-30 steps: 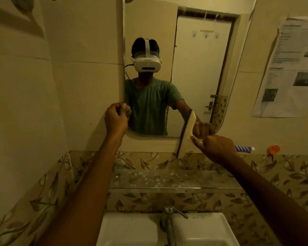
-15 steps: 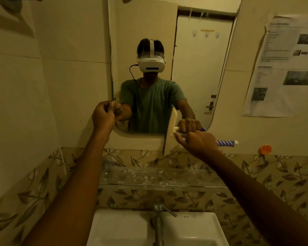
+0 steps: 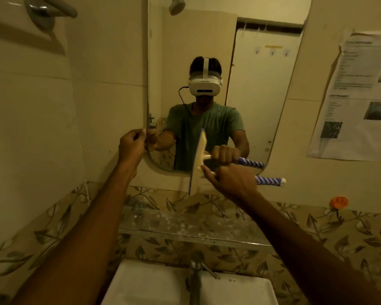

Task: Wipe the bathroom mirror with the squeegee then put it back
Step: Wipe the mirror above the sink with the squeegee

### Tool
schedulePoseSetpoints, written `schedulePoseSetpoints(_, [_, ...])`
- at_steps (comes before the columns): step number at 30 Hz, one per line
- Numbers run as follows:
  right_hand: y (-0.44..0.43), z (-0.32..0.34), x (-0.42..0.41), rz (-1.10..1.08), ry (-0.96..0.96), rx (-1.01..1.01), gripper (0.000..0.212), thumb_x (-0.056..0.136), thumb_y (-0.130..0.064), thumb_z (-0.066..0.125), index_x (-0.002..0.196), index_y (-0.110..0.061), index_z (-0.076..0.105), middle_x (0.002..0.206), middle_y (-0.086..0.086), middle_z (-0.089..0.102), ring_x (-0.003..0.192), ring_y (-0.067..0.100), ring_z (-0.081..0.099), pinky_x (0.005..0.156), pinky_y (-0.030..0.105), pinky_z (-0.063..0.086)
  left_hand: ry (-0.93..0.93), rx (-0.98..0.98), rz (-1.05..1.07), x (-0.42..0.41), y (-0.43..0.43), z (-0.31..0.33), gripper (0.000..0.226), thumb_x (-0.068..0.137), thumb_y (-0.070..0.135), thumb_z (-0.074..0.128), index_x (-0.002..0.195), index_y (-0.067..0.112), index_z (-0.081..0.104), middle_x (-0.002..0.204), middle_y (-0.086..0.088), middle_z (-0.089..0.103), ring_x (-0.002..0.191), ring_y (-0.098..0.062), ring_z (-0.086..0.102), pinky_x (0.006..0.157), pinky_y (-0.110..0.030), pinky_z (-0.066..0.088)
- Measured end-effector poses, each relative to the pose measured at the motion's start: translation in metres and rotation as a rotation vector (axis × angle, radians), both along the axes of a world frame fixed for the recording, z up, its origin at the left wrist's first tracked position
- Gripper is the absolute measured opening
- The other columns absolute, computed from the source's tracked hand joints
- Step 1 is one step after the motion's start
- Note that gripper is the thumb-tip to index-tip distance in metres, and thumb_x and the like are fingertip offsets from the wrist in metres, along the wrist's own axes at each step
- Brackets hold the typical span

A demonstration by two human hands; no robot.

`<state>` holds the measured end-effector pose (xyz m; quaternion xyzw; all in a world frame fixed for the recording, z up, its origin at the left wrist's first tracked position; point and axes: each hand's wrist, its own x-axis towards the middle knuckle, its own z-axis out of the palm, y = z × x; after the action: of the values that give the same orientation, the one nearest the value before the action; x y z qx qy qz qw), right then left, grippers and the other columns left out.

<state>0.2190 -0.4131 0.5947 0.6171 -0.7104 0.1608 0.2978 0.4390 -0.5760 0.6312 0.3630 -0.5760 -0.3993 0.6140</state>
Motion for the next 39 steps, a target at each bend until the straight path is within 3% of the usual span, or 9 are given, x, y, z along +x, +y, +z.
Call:
schedulePoseSetpoints(7, [-0.060, 0.037, 0.086, 0.057, 0.140, -0.057, 0.070, 0.095, -0.066, 0.021, 0.050, -0.020, 0.047, 0.053, -0.002, 0.049, 0.042, 0.012, 0.039, 0.042, 0.025, 0.029, 0.117, -0.087, -0.154, 0.007, 0.001, 0.022, 0.042, 0.103, 0.039, 0.035, 0.107, 0.013, 0.069, 0.094, -0.003, 0.072, 0.085, -0.014, 0.066, 0.077, -0.029, 0.054])
schedulePoseSetpoints(11, [-0.079, 0.038, 0.093, 0.012, 0.147, -0.062, 0.076, 0.093, -0.067, 0.016, 0.088, -0.013, 0.068, 0.092, 0.006, 0.063, 0.065, 0.019, 0.057, 0.045, 0.026, 0.029, 0.113, -0.071, -0.191, 0.006, -0.006, 0.025, 0.045, 0.103, 0.039, 0.034, 0.107, 0.011, 0.069, 0.096, -0.008, 0.071, 0.086, -0.019, 0.064, 0.081, -0.035, 0.054])
schedulePoseSetpoints(17, [-0.046, 0.030, 0.026, 0.004, 0.039, -0.053, 0.073, 0.086, -0.073, 0.006, 0.117, -0.021, 0.046, 0.119, 0.008, 0.051, 0.103, 0.025, 0.053, 0.056, 0.029, 0.042, 0.151, -0.055, -0.192, 0.001, -0.013, 0.023, 0.037, 0.101, 0.033, 0.041, 0.104, 0.009, 0.069, 0.089, -0.004, 0.070, 0.076, -0.013, 0.063, 0.068, -0.029, 0.052])
schedulePoseSetpoints(23, [0.015, 0.027, -0.042, -0.132, 0.133, -0.062, 0.065, 0.091, -0.065, 0.018, 0.085, -0.019, 0.063, 0.052, -0.010, 0.036, 0.036, 0.004, 0.032, 0.037, 0.014, 0.021, 0.106, -0.064, -0.204, 0.003, -0.016, 0.024, 0.032, 0.100, 0.032, 0.044, 0.099, 0.012, 0.070, 0.092, -0.013, 0.068, 0.080, -0.022, 0.062, 0.073, -0.038, 0.054])
schedulePoseSetpoints(25, [0.027, 0.031, -0.045, -0.208, 0.214, -0.040, 0.064, 0.092, -0.060, 0.019, 0.077, -0.020, 0.066, 0.043, -0.013, 0.020, 0.028, 0.002, 0.019, 0.037, 0.010, 0.011, 0.089, -0.059, -0.194, 0.002, -0.013, 0.026, 0.030, 0.100, 0.034, 0.045, 0.090, 0.017, 0.068, 0.085, -0.009, 0.066, 0.077, -0.019, 0.061, 0.072, -0.037, 0.054])
schedulePoseSetpoints(28, [0.020, 0.034, -0.021, -0.185, 0.118, -0.095, 0.072, 0.091, -0.070, 0.009, 0.049, -0.025, 0.046, 0.040, -0.012, 0.031, 0.031, 0.004, 0.032, 0.038, 0.015, 0.018, 0.073, -0.037, -0.139, -0.003, -0.008, 0.029, 0.026, 0.099, 0.037, 0.046, 0.083, 0.027, 0.064, 0.084, 0.003, 0.065, 0.080, -0.012, 0.061, 0.070, -0.028, 0.052])
schedulePoseSetpoints(30, [-0.003, 0.039, 0.008, -0.092, 0.087, -0.103, 0.068, 0.090, -0.071, 0.008, 0.055, -0.027, 0.045, 0.050, -0.009, 0.042, 0.041, 0.008, 0.044, 0.040, 0.019, 0.028, 0.051, -0.023, -0.099, -0.005, -0.004, 0.031, 0.025, 0.099, 0.036, 0.045, 0.083, 0.028, 0.062, 0.085, 0.005, 0.064, 0.081, -0.009, 0.059, 0.068, -0.024, 0.050])
schedulePoseSetpoints(34, [-0.044, 0.055, 0.052, -0.061, 0.128, -0.069, 0.079, 0.087, -0.071, 0.006, 0.121, -0.016, 0.051, 0.116, 0.009, 0.055, 0.092, 0.022, 0.058, 0.055, 0.030, 0.042, 0.016, -0.001, -0.056, -0.005, 0.001, 0.037, 0.026, 0.099, 0.031, 0.043, 0.098, 0.019, 0.066, 0.097, -0.002, 0.066, 0.086, -0.014, 0.060, 0.070, -0.026, 0.050])
schedulePoseSetpoints(39, [-0.021, 0.052, 0.003, -0.027, 0.002, 0.009, 0.064, 0.088, -0.071, 0.012, 0.114, -0.023, 0.044, 0.120, 0.009, 0.051, 0.103, 0.026, 0.054, 0.063, 0.033, 0.045, 0.018, 0.033, -0.043, -0.003, 0.003, 0.038, 0.026, 0.098, 0.029, 0.043, 0.094, 0.016, 0.065, 0.097, -0.008, 0.065, 0.097, -0.027, 0.063, 0.087, -0.043, 0.053])
